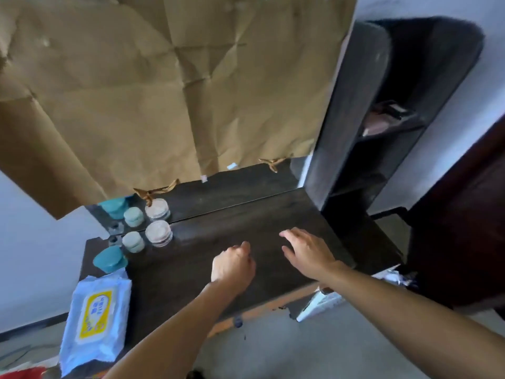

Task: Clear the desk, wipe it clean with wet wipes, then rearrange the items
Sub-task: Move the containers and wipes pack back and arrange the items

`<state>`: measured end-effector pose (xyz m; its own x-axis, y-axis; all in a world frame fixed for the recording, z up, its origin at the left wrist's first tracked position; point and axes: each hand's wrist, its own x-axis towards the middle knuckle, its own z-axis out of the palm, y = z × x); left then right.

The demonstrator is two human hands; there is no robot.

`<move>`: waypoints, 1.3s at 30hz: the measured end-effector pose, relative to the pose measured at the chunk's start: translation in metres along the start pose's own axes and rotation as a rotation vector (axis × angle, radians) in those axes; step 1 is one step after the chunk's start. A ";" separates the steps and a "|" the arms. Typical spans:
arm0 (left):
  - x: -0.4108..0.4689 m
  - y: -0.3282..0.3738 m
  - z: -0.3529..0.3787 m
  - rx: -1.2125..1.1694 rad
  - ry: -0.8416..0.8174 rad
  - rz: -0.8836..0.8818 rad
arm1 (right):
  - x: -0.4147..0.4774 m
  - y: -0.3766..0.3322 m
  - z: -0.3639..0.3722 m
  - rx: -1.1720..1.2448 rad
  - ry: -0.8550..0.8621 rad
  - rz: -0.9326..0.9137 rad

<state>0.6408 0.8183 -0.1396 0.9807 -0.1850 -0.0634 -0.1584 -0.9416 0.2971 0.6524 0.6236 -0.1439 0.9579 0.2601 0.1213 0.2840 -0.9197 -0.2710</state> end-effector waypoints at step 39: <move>0.310 0.359 -0.028 0.330 0.233 0.111 | 0.144 0.371 -0.225 -0.054 0.251 -0.103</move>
<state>0.8911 0.4307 -0.0263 0.9492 -0.2579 0.1800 -0.2561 -0.9661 -0.0339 0.8868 0.2535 -0.0122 0.8819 0.2784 0.3805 0.3706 -0.9083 -0.1942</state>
